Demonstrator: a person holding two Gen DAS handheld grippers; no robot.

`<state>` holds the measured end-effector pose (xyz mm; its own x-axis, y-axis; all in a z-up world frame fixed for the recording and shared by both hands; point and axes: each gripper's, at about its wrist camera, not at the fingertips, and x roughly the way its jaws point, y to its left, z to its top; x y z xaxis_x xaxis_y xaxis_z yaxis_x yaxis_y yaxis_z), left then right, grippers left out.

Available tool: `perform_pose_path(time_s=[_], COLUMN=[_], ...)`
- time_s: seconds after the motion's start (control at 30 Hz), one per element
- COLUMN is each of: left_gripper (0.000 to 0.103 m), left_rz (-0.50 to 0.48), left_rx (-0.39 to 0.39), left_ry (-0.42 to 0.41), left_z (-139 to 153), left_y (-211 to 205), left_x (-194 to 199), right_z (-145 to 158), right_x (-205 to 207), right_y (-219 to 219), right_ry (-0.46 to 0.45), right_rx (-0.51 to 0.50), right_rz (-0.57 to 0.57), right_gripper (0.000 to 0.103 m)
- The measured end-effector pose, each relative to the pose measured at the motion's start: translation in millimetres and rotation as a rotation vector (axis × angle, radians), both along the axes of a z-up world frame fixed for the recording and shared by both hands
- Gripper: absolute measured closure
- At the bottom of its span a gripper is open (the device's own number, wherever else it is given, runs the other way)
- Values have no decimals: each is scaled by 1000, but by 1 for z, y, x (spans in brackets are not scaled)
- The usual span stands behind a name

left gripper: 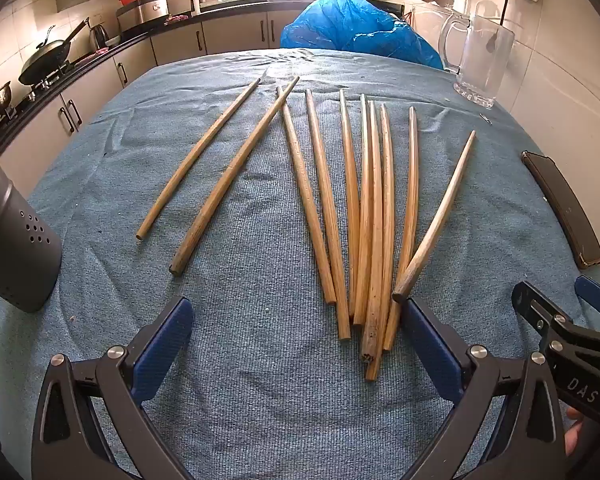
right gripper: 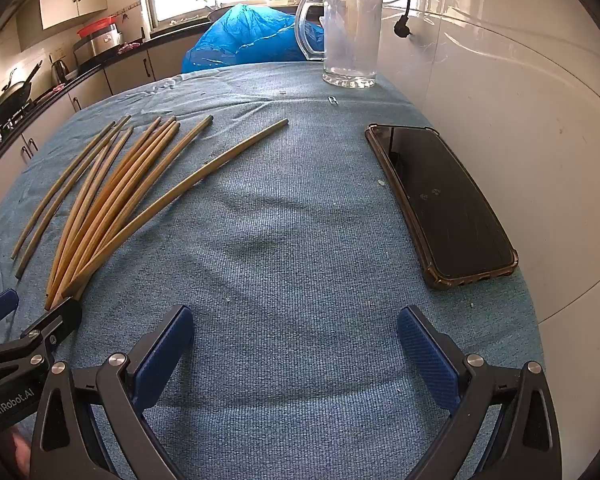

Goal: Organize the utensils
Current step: 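Move the left tool over the row of wooden chopsticks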

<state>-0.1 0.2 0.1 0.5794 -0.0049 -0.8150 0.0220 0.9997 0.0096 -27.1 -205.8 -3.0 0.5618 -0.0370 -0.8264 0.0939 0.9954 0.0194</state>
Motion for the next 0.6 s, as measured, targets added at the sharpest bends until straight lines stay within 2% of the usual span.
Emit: perform_pose_path(time_s=[0.17,0.33,0.47,0.6], left_gripper=[0,0,0,0], left_rz=[-40,-5,10,8], left_rx=[8,19,67,96], left_ry=[24,-90,-157,-218], left_z=[5,39,63,80], left_y=[4,25,42,49], left_x=[-5,-33,-56,-80], right_z=[1,-6,3,21], right_x=[6,7,-4,-26], right_y=[5,11,4,8], right_ry=[12,3,1,-60], right_rx=[2,-1,19,3], right_rz=[4,6,-6,-15], right_gripper=[0,0,2,3])
